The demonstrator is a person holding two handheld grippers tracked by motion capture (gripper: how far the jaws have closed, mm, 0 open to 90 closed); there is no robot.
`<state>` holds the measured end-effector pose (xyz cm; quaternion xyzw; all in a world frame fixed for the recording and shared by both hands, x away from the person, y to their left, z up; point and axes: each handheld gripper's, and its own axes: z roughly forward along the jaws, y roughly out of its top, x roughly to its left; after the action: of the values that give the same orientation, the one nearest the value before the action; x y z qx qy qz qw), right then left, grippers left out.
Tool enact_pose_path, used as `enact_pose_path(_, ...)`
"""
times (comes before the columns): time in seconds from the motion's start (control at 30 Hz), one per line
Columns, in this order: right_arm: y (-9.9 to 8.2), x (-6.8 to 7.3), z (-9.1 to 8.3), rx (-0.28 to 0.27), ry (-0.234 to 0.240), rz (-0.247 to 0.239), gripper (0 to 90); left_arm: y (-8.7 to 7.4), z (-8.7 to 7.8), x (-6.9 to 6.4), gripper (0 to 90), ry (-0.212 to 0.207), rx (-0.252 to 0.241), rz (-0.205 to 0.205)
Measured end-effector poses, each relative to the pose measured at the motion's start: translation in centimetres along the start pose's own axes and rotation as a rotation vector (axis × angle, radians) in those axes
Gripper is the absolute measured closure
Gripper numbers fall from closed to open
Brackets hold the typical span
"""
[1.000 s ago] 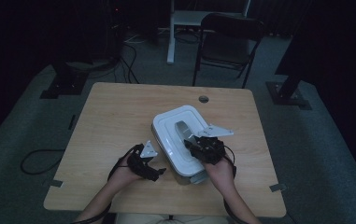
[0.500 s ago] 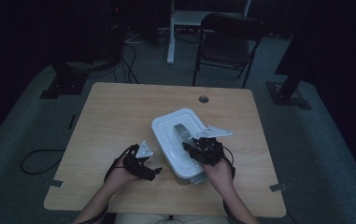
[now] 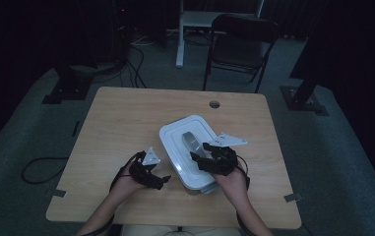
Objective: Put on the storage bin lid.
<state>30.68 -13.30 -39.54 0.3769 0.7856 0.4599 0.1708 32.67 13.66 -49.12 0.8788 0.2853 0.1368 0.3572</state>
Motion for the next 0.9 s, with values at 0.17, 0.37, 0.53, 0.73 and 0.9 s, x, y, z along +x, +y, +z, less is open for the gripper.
enact_pose_path(0.17, 0.1, -1.6, -0.8, -0.044, -0.046, 0.03, 20.5, 0.0, 0.0, 0.1, 10.0, -0.004, -0.001, -0.006)
enact_pose_path(0.37, -0.1, -4.2, -1.8, -0.077, -0.118, 0.045, 14.4, 0.0, 0.2, 0.1, 10.0, -0.014, 0.002, -0.011)
enact_pose_path(0.53, -0.5, -6.8, -2.4, -0.101, -0.188, 0.068, 13.9, 0.1, 0.2, 0.1, 10.0, -0.017, -0.007, -0.021)
enact_pose_path(0.73, -2.1, -9.9, -2.2, -0.077, -0.28, 0.07, 13.7, 0.1, 0.4, 0.3, 10.0, -0.017, -0.007, -0.027)
enact_pose_path(0.9, -3.8, -11.9, -1.5, -0.053, -0.325, 0.094, 13.6, 0.2, 0.5, 0.2, 10.0, -0.026, -0.01, -0.031)
